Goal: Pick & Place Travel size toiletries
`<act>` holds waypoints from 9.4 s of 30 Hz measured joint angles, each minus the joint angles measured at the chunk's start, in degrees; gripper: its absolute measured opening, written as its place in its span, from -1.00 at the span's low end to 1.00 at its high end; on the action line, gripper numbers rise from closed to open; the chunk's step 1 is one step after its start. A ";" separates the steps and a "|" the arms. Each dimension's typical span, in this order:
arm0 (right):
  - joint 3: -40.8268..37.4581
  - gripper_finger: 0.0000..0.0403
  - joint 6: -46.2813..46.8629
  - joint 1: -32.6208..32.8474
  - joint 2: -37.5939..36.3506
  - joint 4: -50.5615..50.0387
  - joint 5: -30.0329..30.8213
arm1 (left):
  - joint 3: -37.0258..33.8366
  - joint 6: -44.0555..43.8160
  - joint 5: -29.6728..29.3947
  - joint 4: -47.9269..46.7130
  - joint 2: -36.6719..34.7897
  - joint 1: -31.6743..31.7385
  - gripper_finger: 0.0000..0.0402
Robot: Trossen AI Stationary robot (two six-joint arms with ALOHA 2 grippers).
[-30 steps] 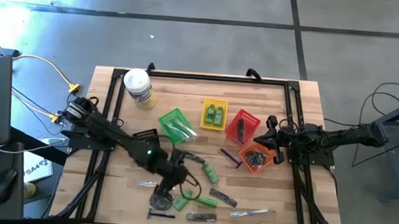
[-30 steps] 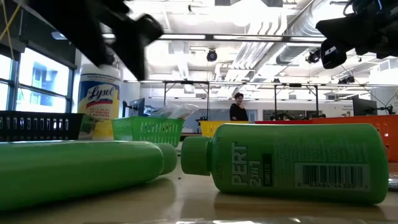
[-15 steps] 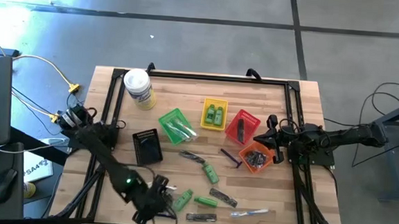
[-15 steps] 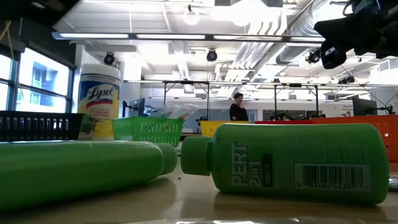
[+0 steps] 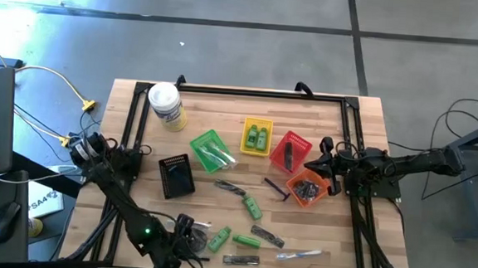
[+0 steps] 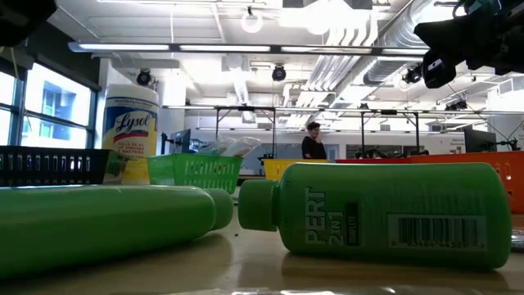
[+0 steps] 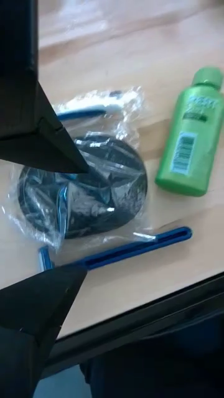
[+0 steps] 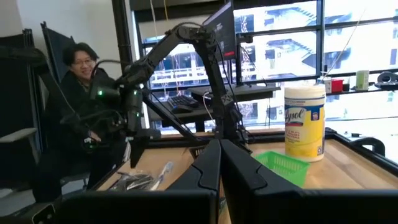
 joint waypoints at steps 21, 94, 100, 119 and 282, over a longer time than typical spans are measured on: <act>-0.02 -0.98 -0.67 0.00 0.00 0.99 0.23 | 5.56 -3.31 -10.27 -13.20 -3.40 9.75 0.21; 0.00 -0.98 -1.51 0.00 0.00 -1.25 3.37 | 18.93 29.59 11.89 -14.32 6.31 25.05 0.21; 0.00 -0.98 -1.51 0.00 0.00 -1.26 3.41 | 18.94 23.07 12.35 -14.30 6.29 22.35 0.21; 0.00 -0.98 1.28 0.02 0.00 -0.69 5.09 | 18.93 4.24 8.44 -3.08 7.73 5.50 0.21; 0.00 -0.98 6.88 0.01 0.01 -6.57 6.68 | -41.83 41.31 14.18 15.76 -88.73 32.66 -0.93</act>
